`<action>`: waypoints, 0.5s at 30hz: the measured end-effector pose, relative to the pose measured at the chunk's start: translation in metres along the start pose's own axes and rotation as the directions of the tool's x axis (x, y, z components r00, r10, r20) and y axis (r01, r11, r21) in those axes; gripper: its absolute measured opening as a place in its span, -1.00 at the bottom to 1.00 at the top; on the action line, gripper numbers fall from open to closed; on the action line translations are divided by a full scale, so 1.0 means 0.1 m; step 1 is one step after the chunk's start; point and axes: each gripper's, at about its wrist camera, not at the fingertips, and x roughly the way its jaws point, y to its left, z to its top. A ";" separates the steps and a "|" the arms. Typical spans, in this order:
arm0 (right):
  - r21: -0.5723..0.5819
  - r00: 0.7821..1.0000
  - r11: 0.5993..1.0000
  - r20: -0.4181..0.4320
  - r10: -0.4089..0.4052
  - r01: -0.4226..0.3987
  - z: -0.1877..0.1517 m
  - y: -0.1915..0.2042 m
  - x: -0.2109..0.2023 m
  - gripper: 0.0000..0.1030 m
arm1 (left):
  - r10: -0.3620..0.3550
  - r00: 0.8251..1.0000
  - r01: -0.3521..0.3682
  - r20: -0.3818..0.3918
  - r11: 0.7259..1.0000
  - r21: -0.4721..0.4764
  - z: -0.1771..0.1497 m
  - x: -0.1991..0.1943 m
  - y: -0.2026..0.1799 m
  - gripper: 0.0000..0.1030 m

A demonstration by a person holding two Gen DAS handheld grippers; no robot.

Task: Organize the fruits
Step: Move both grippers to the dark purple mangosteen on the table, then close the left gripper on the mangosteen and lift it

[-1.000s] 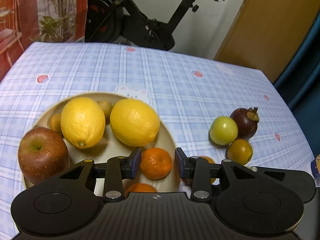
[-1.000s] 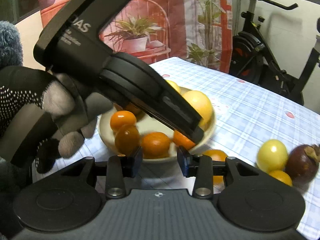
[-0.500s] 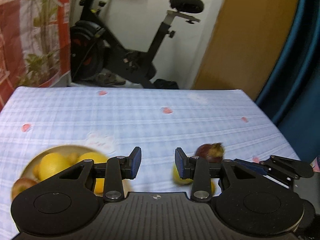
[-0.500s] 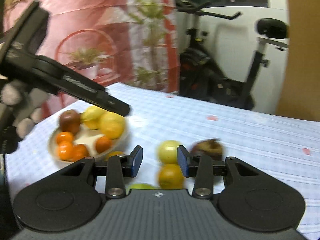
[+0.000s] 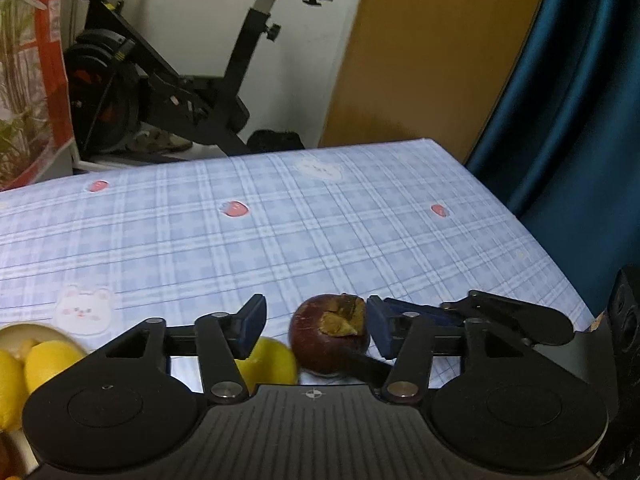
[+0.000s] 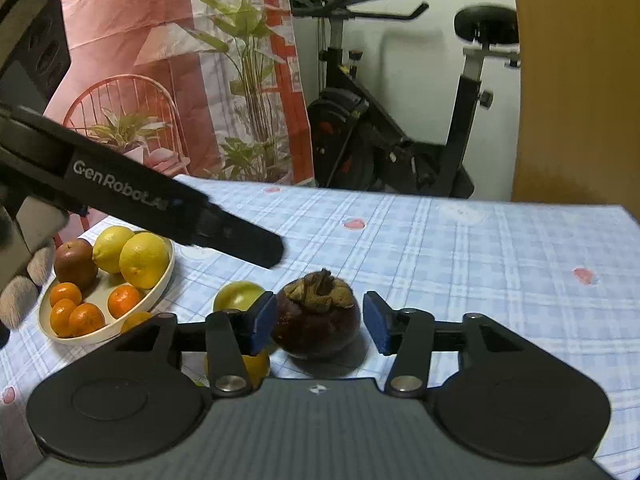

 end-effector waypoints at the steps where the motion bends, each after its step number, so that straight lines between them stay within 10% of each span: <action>1: 0.010 1.000 1.000 -0.003 0.002 -0.002 -0.01 -0.02 0.02 0.04 | -0.001 1.000 0.001 -0.008 1.000 0.004 0.00 0.04 -0.01 0.16; 15: 0.113 0.997 0.992 -0.055 0.062 -0.055 -0.06 -0.14 0.22 0.22 | -0.019 0.994 0.024 -0.109 0.999 0.047 -0.06 0.41 -0.03 0.17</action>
